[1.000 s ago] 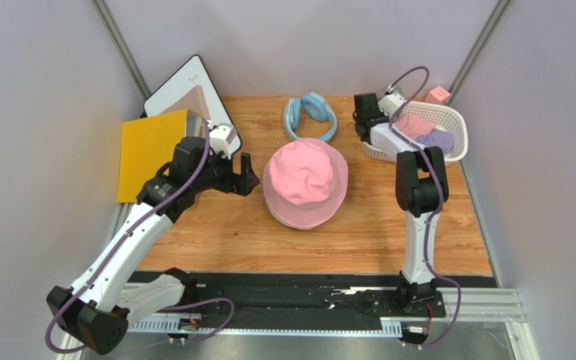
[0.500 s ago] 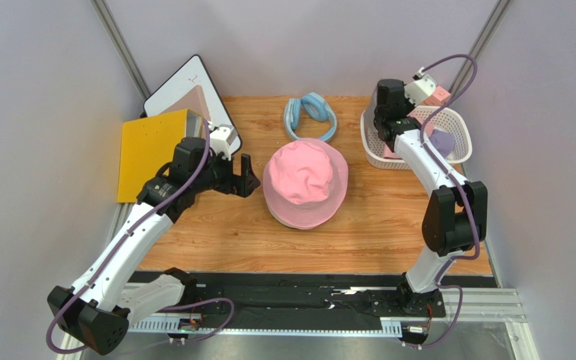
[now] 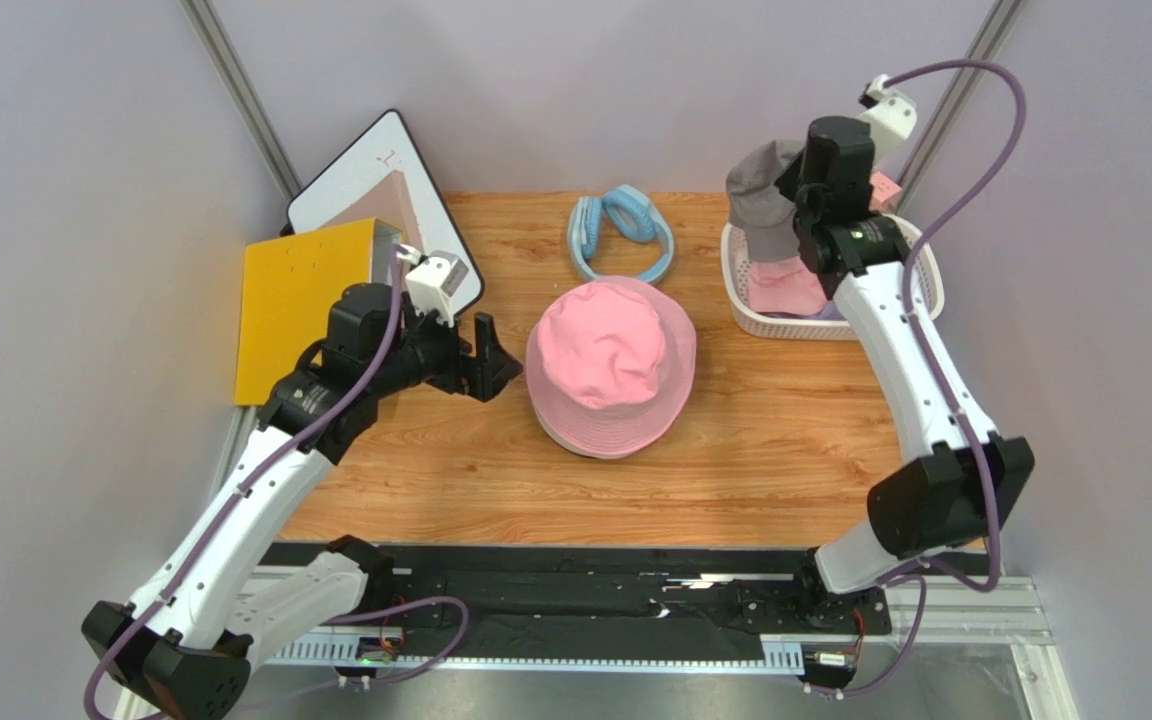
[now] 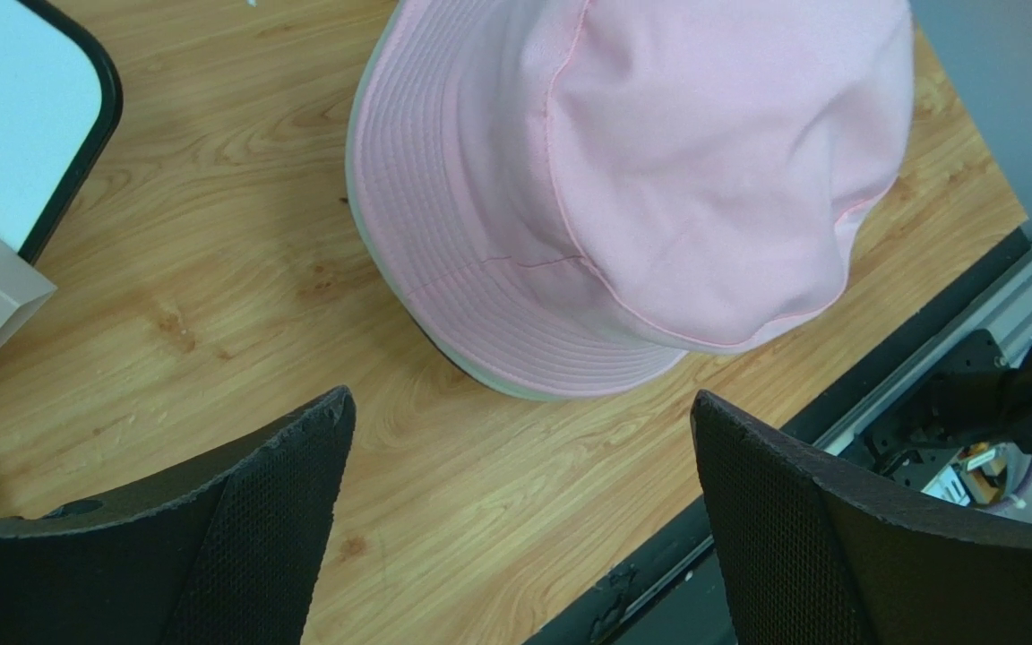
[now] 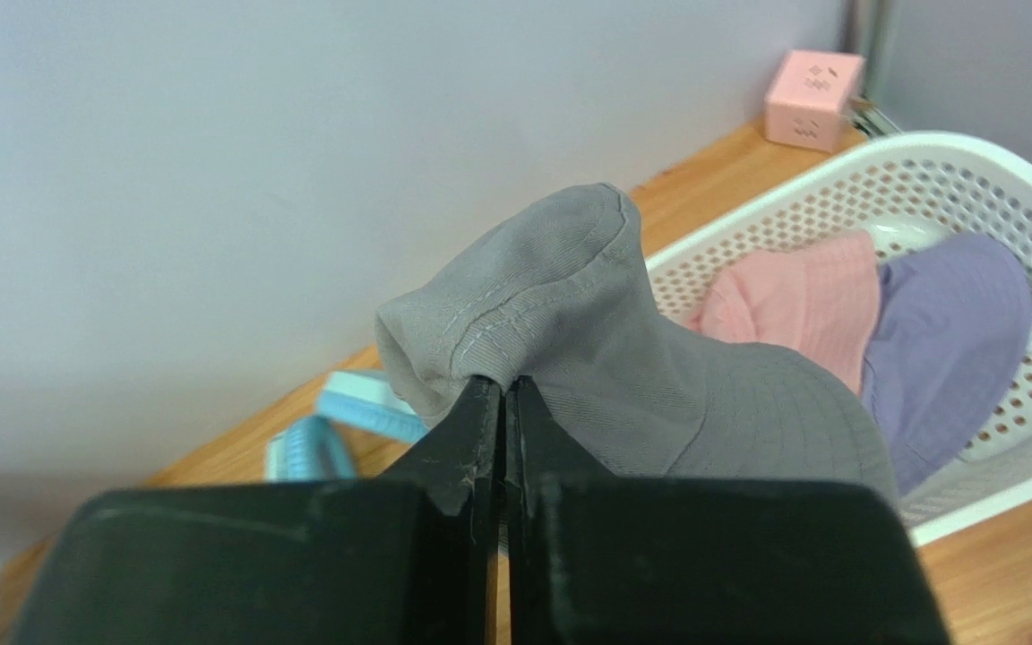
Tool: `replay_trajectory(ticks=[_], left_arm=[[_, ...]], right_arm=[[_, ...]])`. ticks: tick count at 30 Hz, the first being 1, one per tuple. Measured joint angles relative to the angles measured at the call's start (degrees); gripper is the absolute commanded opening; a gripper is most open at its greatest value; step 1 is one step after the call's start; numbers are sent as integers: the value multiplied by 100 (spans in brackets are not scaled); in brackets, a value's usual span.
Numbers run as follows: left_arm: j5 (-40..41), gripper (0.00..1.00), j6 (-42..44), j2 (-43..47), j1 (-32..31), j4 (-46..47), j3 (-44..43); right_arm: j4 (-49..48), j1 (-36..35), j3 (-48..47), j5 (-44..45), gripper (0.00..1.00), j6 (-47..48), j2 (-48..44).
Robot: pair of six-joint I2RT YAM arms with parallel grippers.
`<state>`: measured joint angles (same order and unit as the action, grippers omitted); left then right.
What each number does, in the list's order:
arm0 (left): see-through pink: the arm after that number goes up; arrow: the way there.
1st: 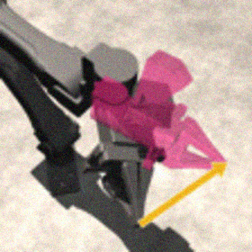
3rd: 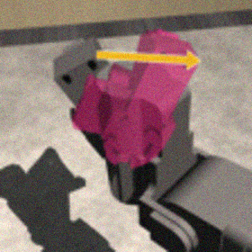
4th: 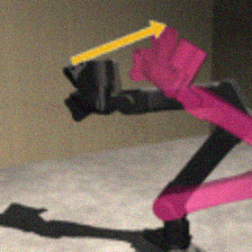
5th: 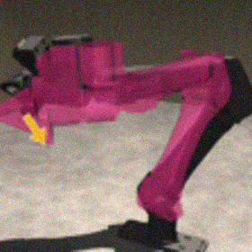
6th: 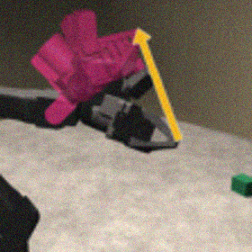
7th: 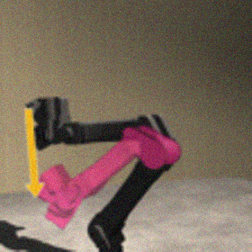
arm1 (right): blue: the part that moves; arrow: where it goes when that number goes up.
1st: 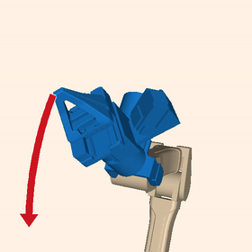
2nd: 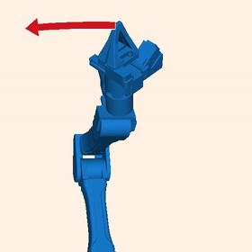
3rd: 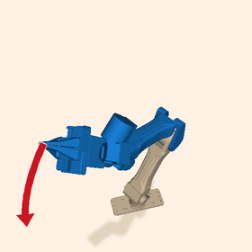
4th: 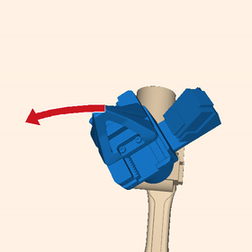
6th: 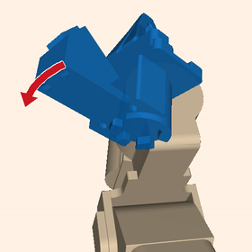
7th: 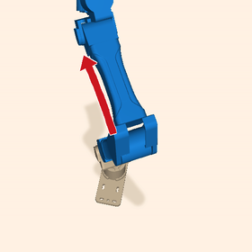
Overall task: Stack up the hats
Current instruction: Stack the hat on the hat.
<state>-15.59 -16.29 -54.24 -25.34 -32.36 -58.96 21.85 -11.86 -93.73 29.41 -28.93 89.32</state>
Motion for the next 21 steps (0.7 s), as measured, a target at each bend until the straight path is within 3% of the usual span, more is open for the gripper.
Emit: replay_trajectory(ticks=[8,12,21], left_arm=[[-254,97,-223,313,0,422,138],[-625,97,-796,634,-61,1287,691],[-831,97,-1926,704,-1215,3346,1537]], right_arm=[[420,-173,-396,-1078,0,83,-1252],[317,-577,-59,-1460,0,-98,-1832],[-339,-2000,1128,-1766,0,-852,-2592]])
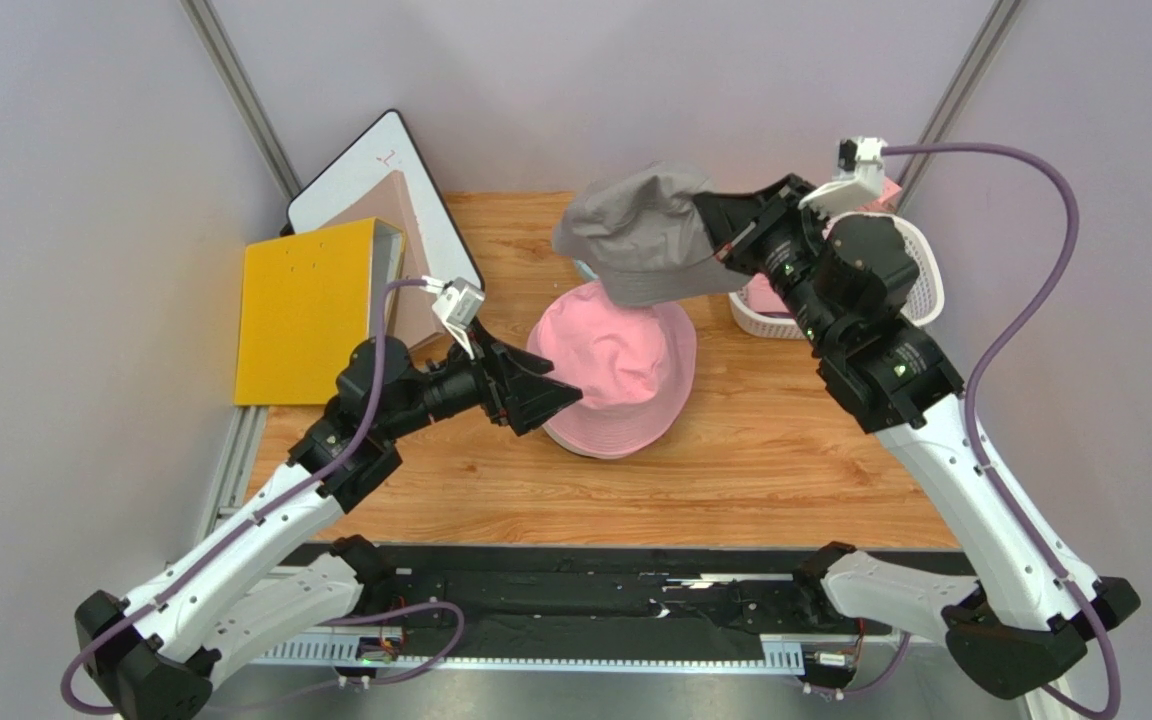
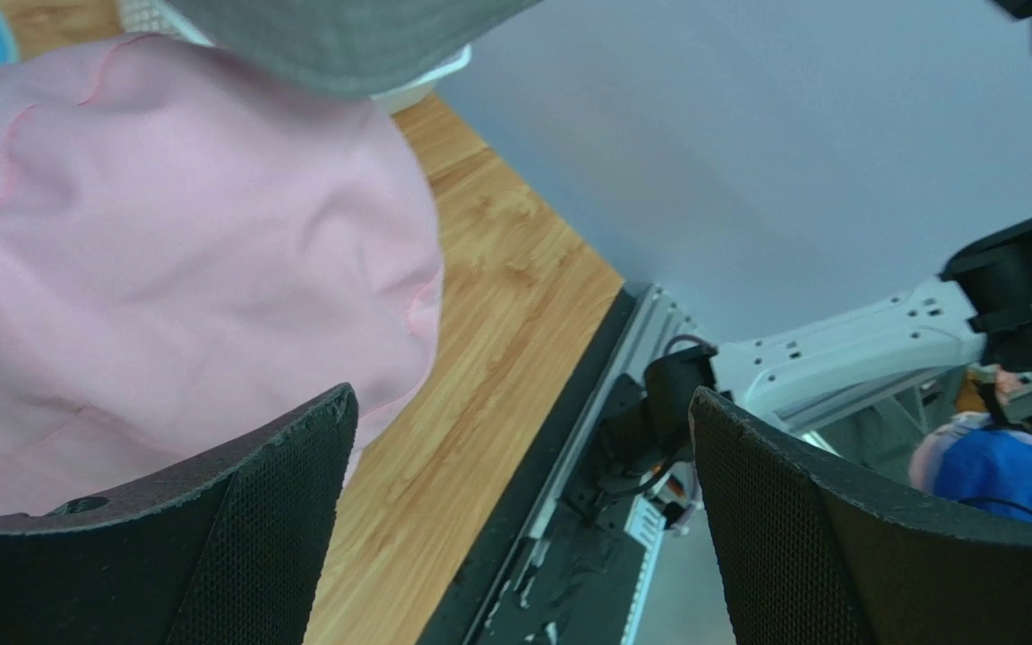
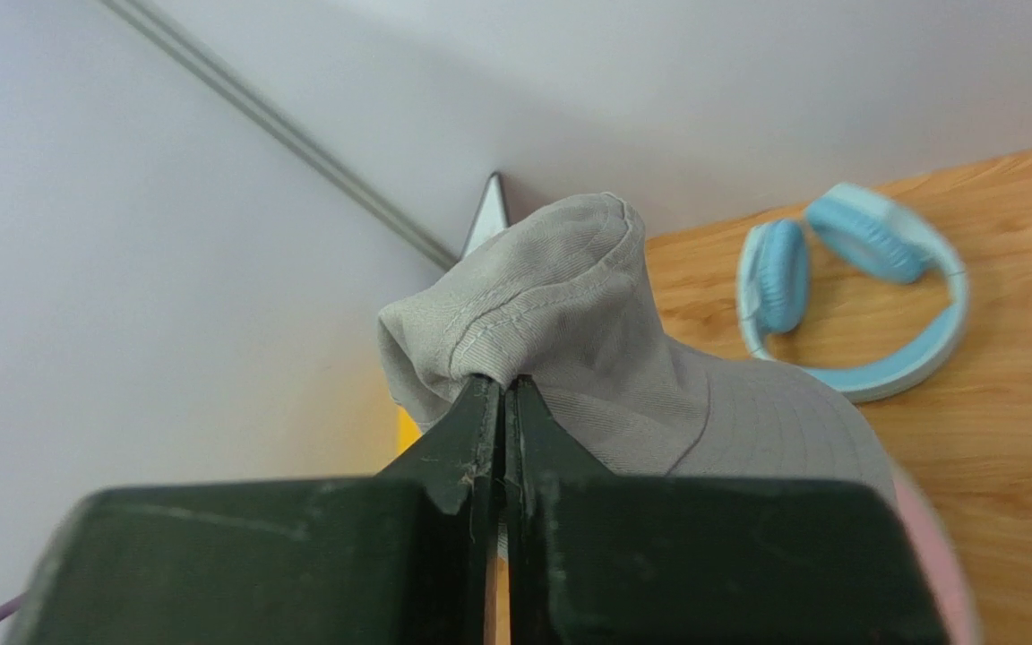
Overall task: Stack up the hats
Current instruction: Stack the hat on the hat.
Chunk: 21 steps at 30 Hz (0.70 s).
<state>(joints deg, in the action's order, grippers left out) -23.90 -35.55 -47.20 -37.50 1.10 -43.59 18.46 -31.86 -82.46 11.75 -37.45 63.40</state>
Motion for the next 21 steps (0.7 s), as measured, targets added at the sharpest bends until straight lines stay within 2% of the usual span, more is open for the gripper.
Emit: replay_trajectory(ticks=[6,21], left_arm=[[111,98,-634,-2,-413,1172,345],[748,99,-970,-70,-555,2109,588]], right_arm=[[-516,-809,382,68,0,-442,-227],[-1272,-1578,560,186,0,-846,-350]])
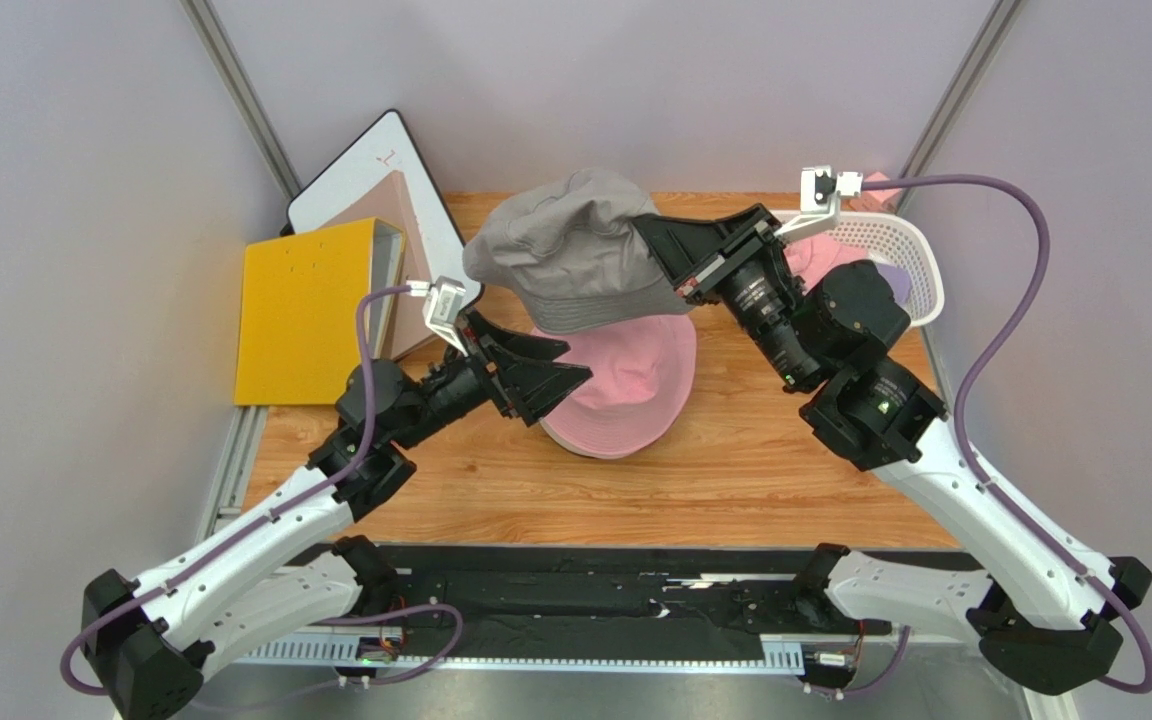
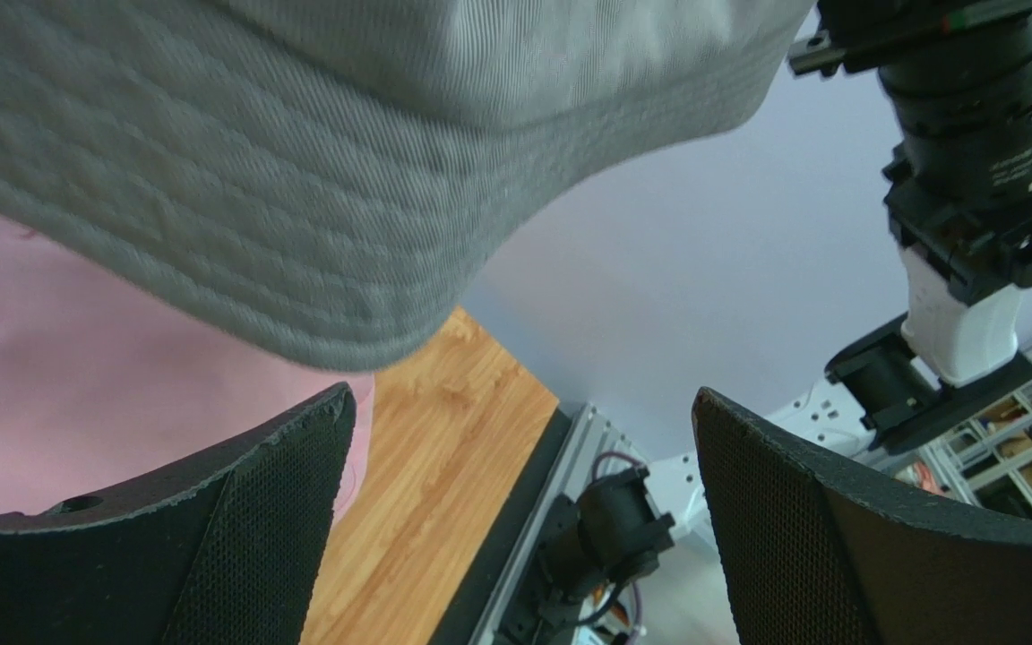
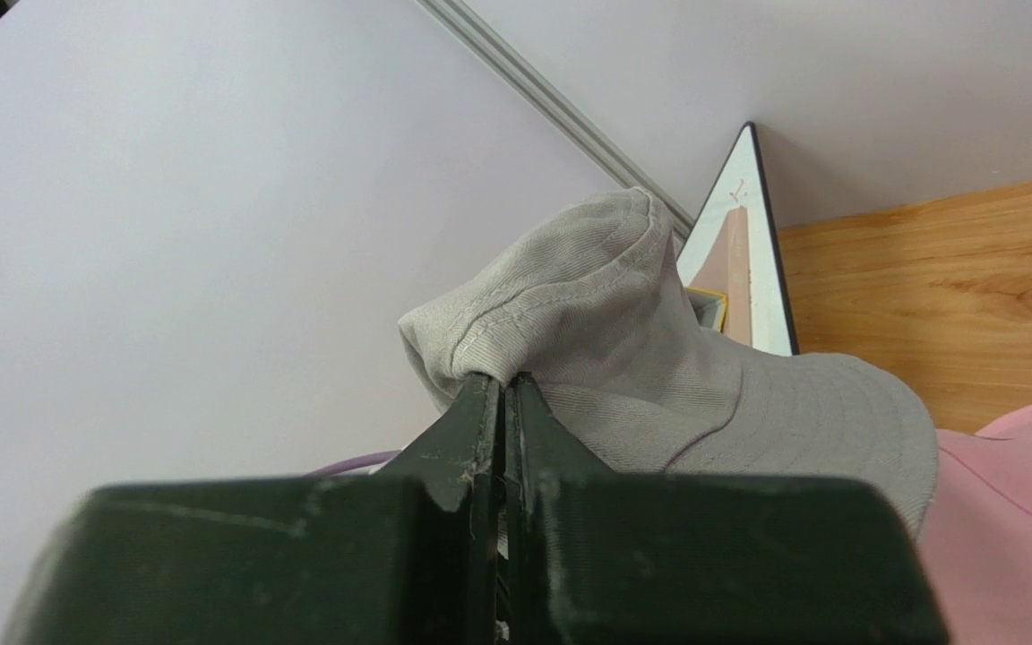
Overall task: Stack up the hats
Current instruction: Stack the hat on the hat.
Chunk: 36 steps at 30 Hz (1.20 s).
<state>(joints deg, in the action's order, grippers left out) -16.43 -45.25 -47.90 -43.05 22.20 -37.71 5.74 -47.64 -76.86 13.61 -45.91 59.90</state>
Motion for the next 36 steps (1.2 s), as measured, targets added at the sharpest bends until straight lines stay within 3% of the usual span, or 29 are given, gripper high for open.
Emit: replay_trajectory(ticks=[9,17,18,21,29,32,33,36], left_arm=[[378,99,-39,-105,0,643,-17],[767,87,-83,116,0,820,-17],[811,77,-81,181,0,866,-17],[918,64,-63,323,0,997,-17],[1010,47,-46,299,0,1060,-17],[1093,21,-52,236,0,1058,-20],[1121,4,-61,205,0,1051,-26],[1257,0,-35,72,0,885,-155]], right_arm=[[-262,-251,107,48,0,-131,-70],[-273,-282,448,249,0,-136,-380],[-251,-282,525,291,0,-136,-435],[-225,-282,787,391,0,-144,-595],[-39,-282,1246,535,0,-166,-796],[61,-282,1287,533,0,-155,-800],[92,-282,1298,533,0,-136,-802],[181,-282,1322,531,0,-42,-844]])
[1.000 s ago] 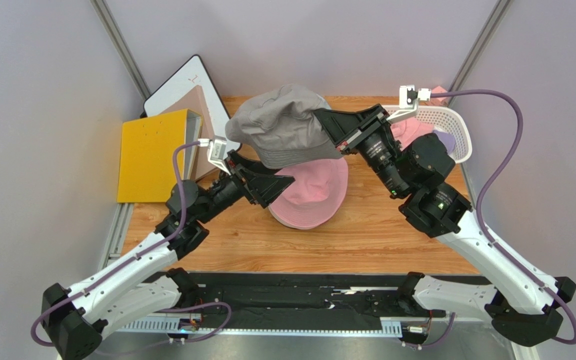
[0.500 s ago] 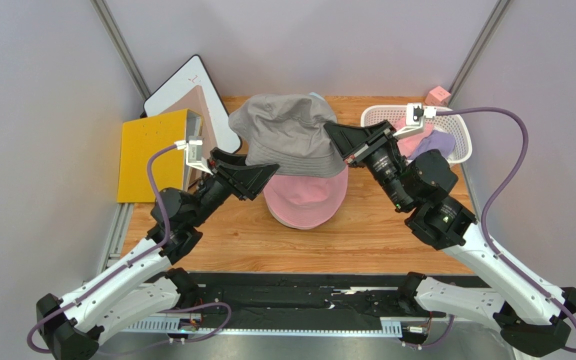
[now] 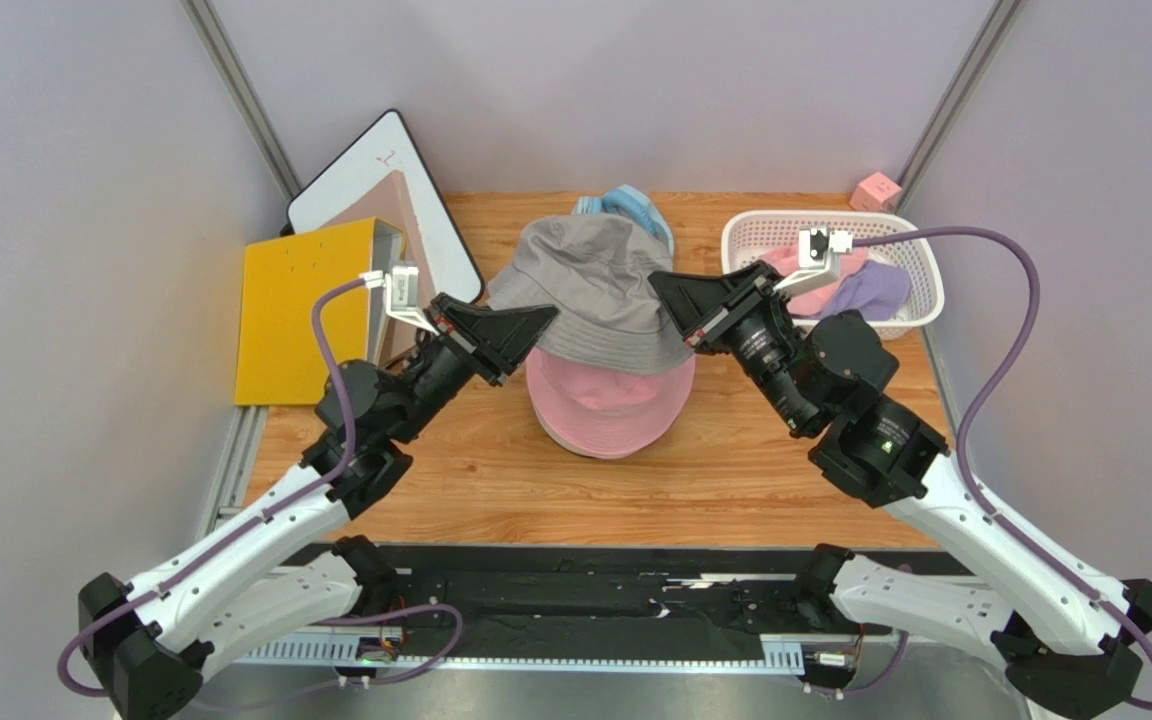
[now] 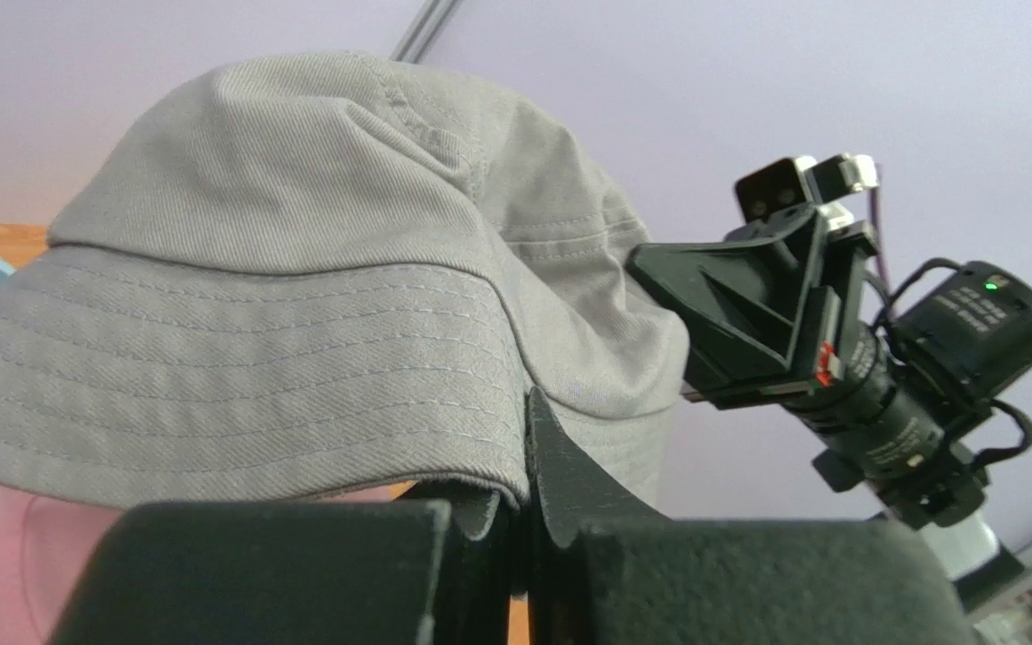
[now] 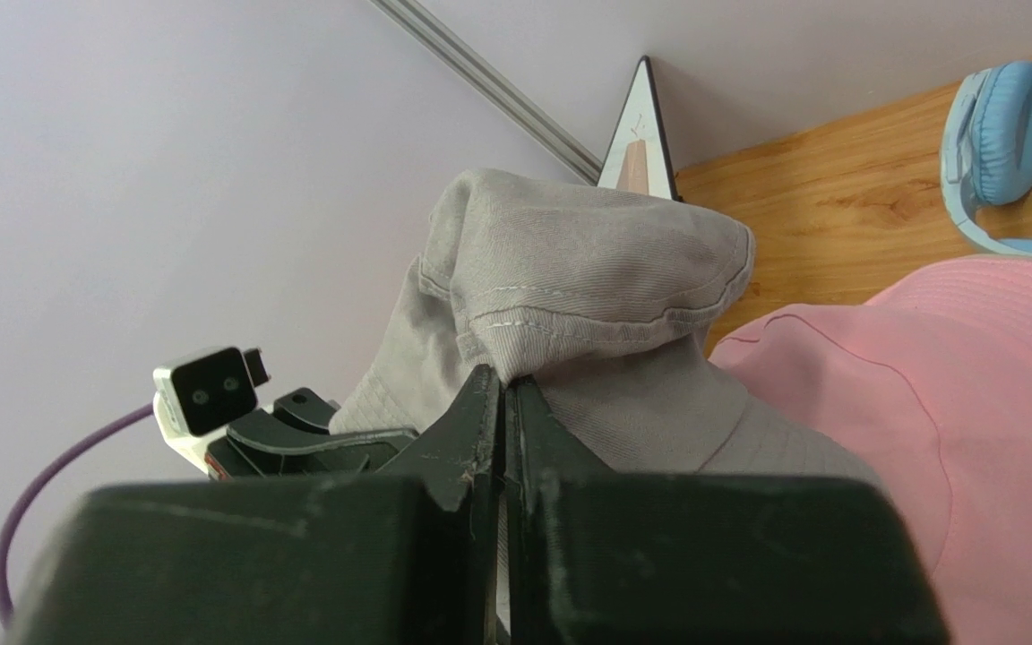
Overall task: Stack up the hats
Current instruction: Stack the hat on the hat.
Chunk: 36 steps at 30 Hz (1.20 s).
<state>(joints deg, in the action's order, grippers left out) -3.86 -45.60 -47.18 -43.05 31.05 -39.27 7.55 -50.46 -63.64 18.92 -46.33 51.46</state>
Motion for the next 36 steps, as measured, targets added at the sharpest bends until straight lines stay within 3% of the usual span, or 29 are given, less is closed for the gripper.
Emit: replay_trajectory(ticks=[6,14,22,30,36], left_arm=[[-212,0,476,-426,0,-466,-905],[-1141,0,1366,-1215,173,-848,-1945],[-2422,0,1384,-2059,977,-660,-1641],[-2452,0,1523,-2144,1082,-1047,-1156],[-2247,0,1528,-1290,1088,-1558,-555]], right_arm=[[22,2,-44,15,0,713,-92],[-20,2,-435,337,0,2135,-109],[-415,-9,-9,369,0,3119,-109],[-570,-9,501,153,0,3464,179],[-468,-11,859,-107,0,3322,24]])
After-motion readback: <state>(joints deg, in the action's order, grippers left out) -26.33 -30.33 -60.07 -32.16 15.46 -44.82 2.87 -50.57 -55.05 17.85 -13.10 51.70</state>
